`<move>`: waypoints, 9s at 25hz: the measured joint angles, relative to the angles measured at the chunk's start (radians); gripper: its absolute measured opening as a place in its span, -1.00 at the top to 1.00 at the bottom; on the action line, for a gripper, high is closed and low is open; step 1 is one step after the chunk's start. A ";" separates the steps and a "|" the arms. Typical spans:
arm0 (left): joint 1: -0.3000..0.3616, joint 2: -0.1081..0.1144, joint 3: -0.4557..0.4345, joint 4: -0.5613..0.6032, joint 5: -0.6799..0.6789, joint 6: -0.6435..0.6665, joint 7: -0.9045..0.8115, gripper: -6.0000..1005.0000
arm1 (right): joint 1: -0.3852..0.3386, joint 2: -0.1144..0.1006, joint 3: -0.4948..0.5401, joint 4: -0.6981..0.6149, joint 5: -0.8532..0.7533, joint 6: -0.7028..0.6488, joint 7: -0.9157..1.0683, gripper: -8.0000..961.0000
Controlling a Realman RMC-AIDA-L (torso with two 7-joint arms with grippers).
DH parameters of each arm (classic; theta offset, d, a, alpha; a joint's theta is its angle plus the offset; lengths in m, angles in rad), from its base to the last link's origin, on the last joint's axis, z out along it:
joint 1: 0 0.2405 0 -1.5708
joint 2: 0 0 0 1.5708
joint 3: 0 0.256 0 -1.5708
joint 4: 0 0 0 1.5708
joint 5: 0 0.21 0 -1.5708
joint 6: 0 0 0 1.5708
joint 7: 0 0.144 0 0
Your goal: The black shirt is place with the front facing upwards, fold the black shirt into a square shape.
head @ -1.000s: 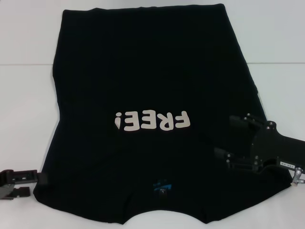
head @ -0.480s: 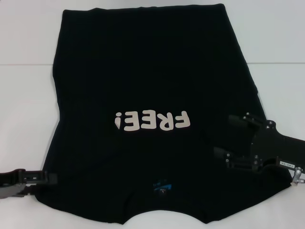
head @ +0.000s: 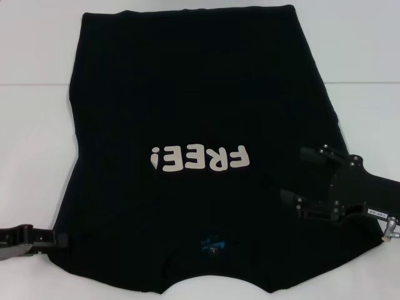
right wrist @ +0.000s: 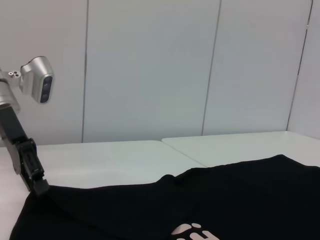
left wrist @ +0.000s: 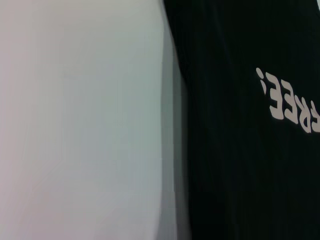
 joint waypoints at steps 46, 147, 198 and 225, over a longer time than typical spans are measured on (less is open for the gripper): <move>-0.050 0.016 -0.024 -0.006 -0.034 0.080 0.001 0.92 | 0.176 -0.220 0.124 -0.248 -0.826 -0.135 1.614 -0.86; -0.075 0.064 0.037 -0.026 0.006 0.316 0.016 0.92 | 0.286 -0.205 -0.028 -0.115 -0.839 -0.272 1.378 0.87; -0.211 -0.015 -0.298 -0.185 -0.324 -0.352 0.156 0.92 | 0.260 -0.092 0.401 0.003 -0.294 0.313 1.002 0.87; -0.247 -0.128 -0.306 -0.230 -0.389 -0.686 0.357 0.63 | 0.295 -0.018 0.260 0.063 -0.288 0.674 0.925 0.21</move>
